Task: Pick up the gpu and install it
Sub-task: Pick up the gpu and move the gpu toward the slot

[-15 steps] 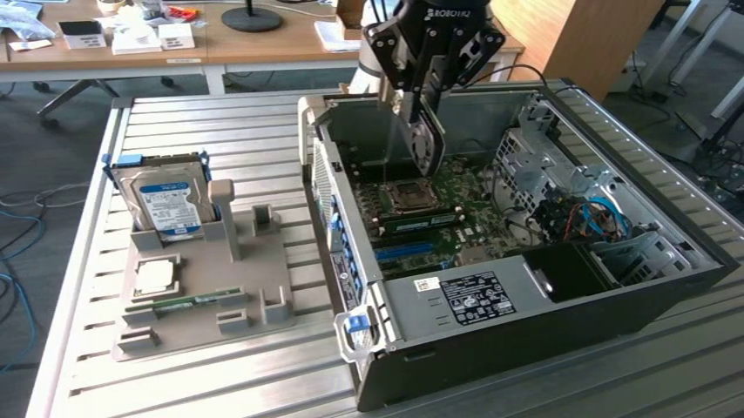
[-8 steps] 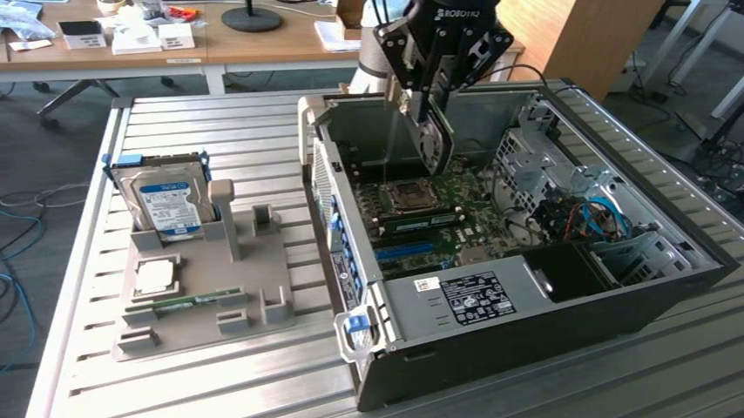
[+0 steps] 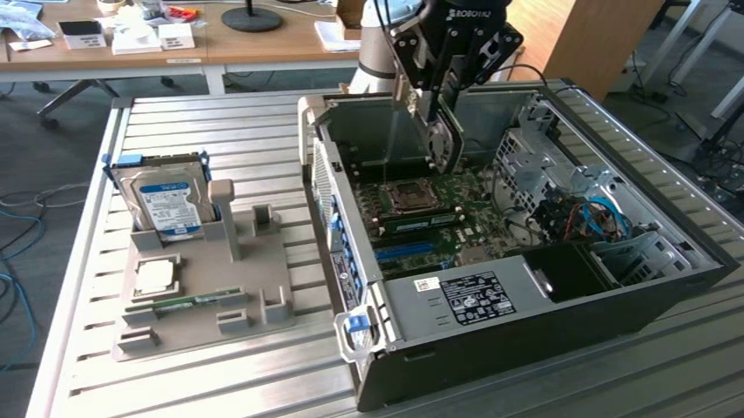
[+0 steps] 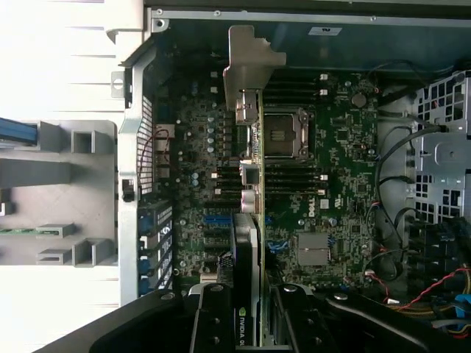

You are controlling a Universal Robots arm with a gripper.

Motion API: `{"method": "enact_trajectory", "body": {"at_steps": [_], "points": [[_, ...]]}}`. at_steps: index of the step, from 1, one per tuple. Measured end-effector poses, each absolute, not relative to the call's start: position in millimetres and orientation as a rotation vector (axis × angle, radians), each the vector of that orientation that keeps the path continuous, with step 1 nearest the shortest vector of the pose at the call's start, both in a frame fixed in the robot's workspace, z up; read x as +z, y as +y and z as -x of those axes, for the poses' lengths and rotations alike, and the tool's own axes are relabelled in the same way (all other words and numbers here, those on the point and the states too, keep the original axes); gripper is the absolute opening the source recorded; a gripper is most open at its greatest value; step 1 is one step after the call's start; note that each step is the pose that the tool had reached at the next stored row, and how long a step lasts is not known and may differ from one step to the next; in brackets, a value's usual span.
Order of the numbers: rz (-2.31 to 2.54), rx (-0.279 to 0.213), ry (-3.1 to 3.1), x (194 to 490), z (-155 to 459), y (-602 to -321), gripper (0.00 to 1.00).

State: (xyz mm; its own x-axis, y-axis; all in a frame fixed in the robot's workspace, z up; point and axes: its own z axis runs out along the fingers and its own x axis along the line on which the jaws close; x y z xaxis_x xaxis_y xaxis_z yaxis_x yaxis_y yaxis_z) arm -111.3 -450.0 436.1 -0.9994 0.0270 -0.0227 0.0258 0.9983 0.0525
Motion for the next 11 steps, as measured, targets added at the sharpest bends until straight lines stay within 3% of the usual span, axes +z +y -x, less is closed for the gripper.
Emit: {"method": "enact_trajectory", "body": {"at_steps": [11], "points": [[-0.041, 0.081, 3.117, 436.1, 109.4, -450.0, 0.27]]}}
